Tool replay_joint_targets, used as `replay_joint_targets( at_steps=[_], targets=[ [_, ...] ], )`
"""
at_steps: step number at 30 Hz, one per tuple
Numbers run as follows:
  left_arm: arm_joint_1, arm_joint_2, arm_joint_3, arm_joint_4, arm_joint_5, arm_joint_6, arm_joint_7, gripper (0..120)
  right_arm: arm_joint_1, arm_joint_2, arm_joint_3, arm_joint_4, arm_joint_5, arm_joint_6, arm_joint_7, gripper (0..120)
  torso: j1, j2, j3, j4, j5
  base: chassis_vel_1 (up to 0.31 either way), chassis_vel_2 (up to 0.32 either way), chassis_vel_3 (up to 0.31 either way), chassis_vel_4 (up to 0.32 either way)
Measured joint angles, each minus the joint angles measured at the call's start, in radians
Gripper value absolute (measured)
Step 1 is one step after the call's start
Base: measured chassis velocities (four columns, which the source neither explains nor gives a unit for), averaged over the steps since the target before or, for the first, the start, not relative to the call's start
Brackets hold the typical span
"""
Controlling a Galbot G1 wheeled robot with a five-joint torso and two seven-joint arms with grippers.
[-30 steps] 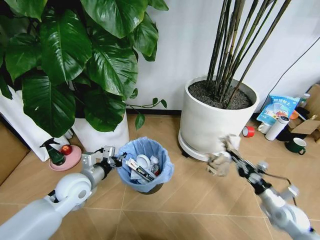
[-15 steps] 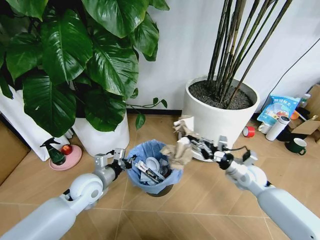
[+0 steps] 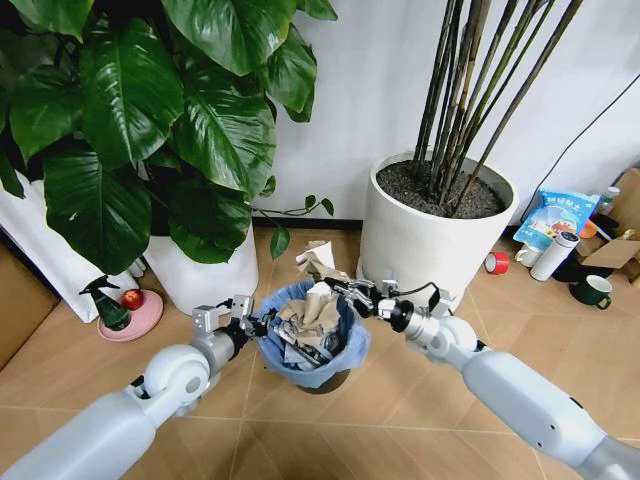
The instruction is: Pick up the trash bin and place the garbage on the floor into it.
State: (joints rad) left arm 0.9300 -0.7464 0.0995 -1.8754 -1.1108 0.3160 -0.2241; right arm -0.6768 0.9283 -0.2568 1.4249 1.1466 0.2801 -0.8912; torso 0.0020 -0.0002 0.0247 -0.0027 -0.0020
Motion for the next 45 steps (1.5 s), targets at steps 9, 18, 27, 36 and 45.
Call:
replay_joint_targets(
  at_steps=[9,18,27,36,45],
  targets=[
    [-0.002,0.0,0.001,-0.009,-0.001,0.001,-0.002,1,-0.002,-0.005,-0.024,-0.011,-0.003,-0.001,0.003,0,0.0,0.0,0.0,-0.0002,0.0001,0.0,0.0,0.0,0.0],
    [-0.002,0.001,-0.005,-0.011,-0.002,0.002,-0.002,1,-0.034,-0.008,-0.013,-0.006,-0.023,-0.001,0.003,0,0.0,0.0,0.0,-0.0001,0.0002,0.0,0.0,0.0,0.0],
    [0.005,0.004,-0.011,-0.011,-0.007,0.004,-0.006,1,-0.072,-0.012,0.025,0.001,-0.052,-0.014,-0.012,20,0.0,0.0,0.0,-0.0001,0.0003,0.0,0.0,0.0,0.0],
    [0.005,-0.003,-0.01,-0.011,-0.009,0.007,-0.012,1,-0.061,-0.022,0.029,0.033,-0.022,-0.037,-0.012,54,0.0,0.0,0.0,-0.0001,0.0002,0.0,0.0,0.0,0.0],
    [0.005,0.0,-0.01,-0.015,-0.012,0.009,-0.015,1,-0.05,-0.018,0.02,0.034,-0.03,-0.04,-0.009,86,0.0,0.0,0.0,0.0001,-0.0001,0.0,0.0,0.0,0.0]
  ],
)
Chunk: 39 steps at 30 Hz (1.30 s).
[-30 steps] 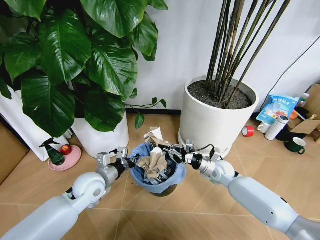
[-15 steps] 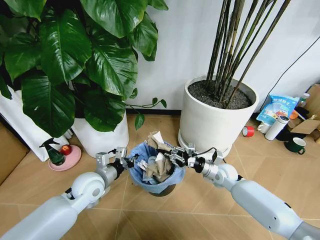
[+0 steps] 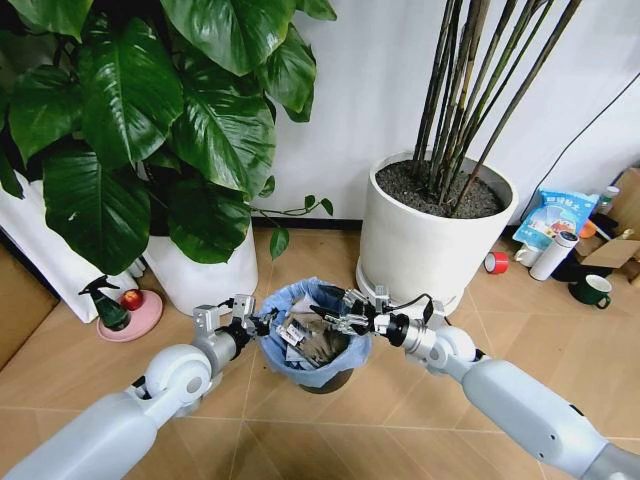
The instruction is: Pick up the trash bin and place the garbage on the floor into it.
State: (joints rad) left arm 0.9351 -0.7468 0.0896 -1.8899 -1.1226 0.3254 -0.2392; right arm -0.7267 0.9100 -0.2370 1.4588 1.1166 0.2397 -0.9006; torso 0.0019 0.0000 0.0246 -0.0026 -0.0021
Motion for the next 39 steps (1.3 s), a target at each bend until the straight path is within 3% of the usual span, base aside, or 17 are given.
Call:
replay_joint_targets(
  at_steps=[5,8,9,13,16,22,24,26,32,39],
  targets=[
    [0.016,0.008,-0.019,0.0,0.001,0.0,0.0,1,-0.01,-0.011,0.02,0.025,0.012,0.0,0.017,100,0.0,0.0,0.0,-0.0001,0.0002,0.0,0.0,0.0,0.0],
    [0.033,0.014,-0.035,-0.002,0.003,0.0,0.0,1,-0.043,-0.019,0.061,0.05,0.019,0.004,0.057,100,0.0,0.0,0.0,0.0002,0.0003,0.0,0.0,0.0,0.0],
    [0.056,0.023,-0.063,-0.008,0.006,0.0,0.001,1,-0.103,-0.037,0.127,0.096,0.026,-0.001,0.129,100,0.0,0.0,0.0,0.0001,0.0004,0.0,0.0,0.0,0.0],
    [0.086,0.036,-0.095,-0.018,0.012,-0.002,0.006,1,-0.182,-0.073,0.211,0.165,0.03,-0.012,0.251,100,0.0,0.0,0.0,-0.0004,0.0005,0.0,0.0,0.0,0.0],
    [0.191,0.075,-0.208,-0.055,0.046,-0.011,0.01,1,-0.382,-0.155,0.425,0.286,-0.054,-0.02,0.573,100,0.0,0.0,0.0,-0.0003,0.0002,0.0,0.0,0.0,0.0],
    [0.269,0.092,-0.304,-0.057,0.078,-0.024,0.008,1,-0.565,-0.158,0.605,0.317,-0.112,-0.027,0.686,100,0.0,0.0,0.0,0.0,0.0007,0.0,0.0,0.0,0.0],
    [0.375,0.087,-0.415,-0.051,0.107,-0.034,0.013,1,-0.745,-0.112,0.792,0.343,-0.165,-0.019,0.712,100,0.0,0.0,0.0,-0.0007,0.0004,0.0,0.0,0.0,0.0],
    [0.429,0.087,-0.467,-0.042,0.125,-0.038,0.026,1,-0.81,-0.082,0.858,0.353,-0.193,-0.006,0.713,100,0.0,0.0,0.0,-0.0002,0.0001,0.0,0.0,0.0,0.0],
    [0.571,0.071,-0.606,-0.04,0.182,-0.049,0.072,1,-0.966,0.007,0.999,0.369,-0.274,0.026,0.678,100,0.0,0.0,0.0,-0.0001,-0.0001,0.0,0.0,0.0,0.0],
    [0.653,0.036,-0.728,-0.057,0.211,-0.054,0.1,1,-1.039,0.099,1.074,0.369,-0.332,0.05,0.636,100,0.0,0.0,0.0,-0.0002,0.0,0.0,0.0,0.0,0.0]
  ],
)
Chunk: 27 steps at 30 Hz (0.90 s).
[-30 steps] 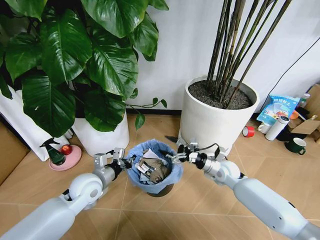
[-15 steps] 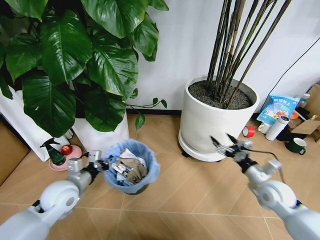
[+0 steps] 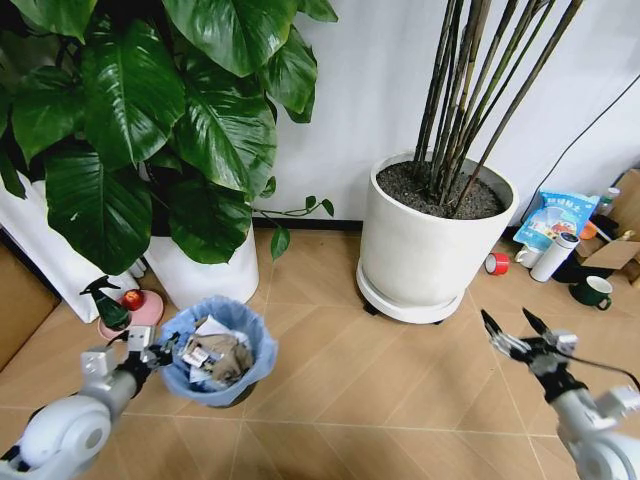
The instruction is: Pick up the trash bin and place the garbage on the floor into it.
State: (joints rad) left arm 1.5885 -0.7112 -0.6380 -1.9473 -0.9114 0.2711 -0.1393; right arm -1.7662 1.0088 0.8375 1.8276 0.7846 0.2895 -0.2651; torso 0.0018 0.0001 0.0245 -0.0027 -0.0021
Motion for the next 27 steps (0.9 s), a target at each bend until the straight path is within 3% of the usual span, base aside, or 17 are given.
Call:
replay_joint_targets(
  at_steps=[3,4,6,9,14,27],
  targets=[
    [0.041,-0.032,-0.075,-0.024,0.006,0.0,0.009,1,-0.039,0.104,0.042,-0.002,-0.057,0.023,-0.014,100,0.0,0.0,0.0,0.0001,0.0,0.0,0.0,0.0,0.0],
    [0.041,-0.032,-0.075,-0.024,0.006,0.0,0.009,1,-0.039,0.104,0.042,-0.002,-0.057,0.023,-0.014,100,0.0,0.0,0.0,0.0001,0.0,0.0,0.0,0.0,0.0],
    [0.082,-0.051,-0.134,-0.032,0.018,-0.001,0.03,1,-0.064,0.178,0.058,-0.007,-0.088,0.037,-0.026,100,0.0,0.0,0.0,-0.0009,0.0003,0.0,0.0,0.0,0.0],
    [0.176,-0.082,-0.209,-0.037,0.037,-0.012,0.063,1,-0.077,0.228,0.061,-0.018,-0.109,0.052,-0.049,100,0.0,0.0,0.0,-0.0001,0.0002,0.0,0.0,0.0,0.0],
    [0.236,-0.113,-0.243,-0.037,0.059,-0.028,0.085,1,-0.088,0.241,0.051,-0.027,-0.112,0.062,-0.067,100,0.0,0.0,0.0,0.0007,0.0003,0.0,0.0,0.0,0.0],
    [0.209,-0.139,-0.211,-0.025,0.074,-0.038,0.09,1,-0.1,0.235,0.02,-0.041,-0.125,0.086,-0.09,100,0.0,0.0,0.0,-0.0001,0.0003,0.0,0.0,0.0,0.0]
  ],
)
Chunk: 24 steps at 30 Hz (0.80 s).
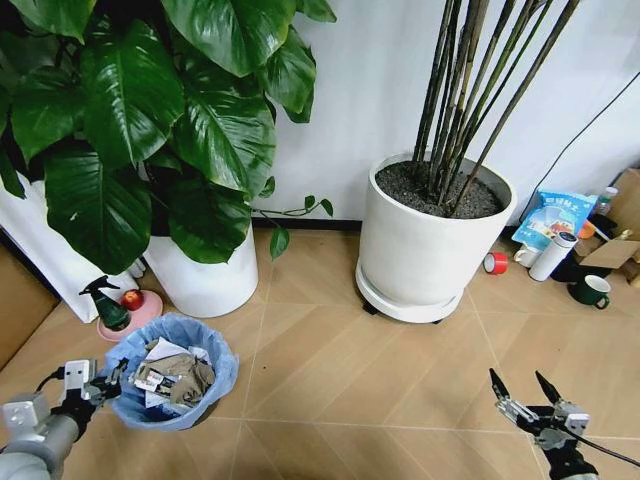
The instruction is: Pick up the trash bin and place the garbage on the floor into it.
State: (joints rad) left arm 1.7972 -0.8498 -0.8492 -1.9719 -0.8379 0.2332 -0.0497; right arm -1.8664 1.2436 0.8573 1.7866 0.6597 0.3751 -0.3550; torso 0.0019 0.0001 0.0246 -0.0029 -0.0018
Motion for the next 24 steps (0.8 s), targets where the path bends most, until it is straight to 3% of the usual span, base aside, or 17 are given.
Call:
replay_joint_targets(
  at_steps=[16,24],
  targets=[
    [-0.005,-0.008,0.013,-0.005,0.006,0.0,-0.002,1,-0.003,-0.012,0.001,0.0,0.001,0.004,-0.001,100,0.0,0.0,0.0,0.0002,0.0001,0.018,-0.021,-0.021,0.019],
    [0.001,-0.069,0.015,-0.02,0.042,-0.006,0.0,1,-0.005,-0.027,0.009,0.002,0.003,0.011,-0.005,100,0.0,0.0,0.0,0.0004,0.0004,0.101,-0.102,-0.11,0.107]
  ],
)
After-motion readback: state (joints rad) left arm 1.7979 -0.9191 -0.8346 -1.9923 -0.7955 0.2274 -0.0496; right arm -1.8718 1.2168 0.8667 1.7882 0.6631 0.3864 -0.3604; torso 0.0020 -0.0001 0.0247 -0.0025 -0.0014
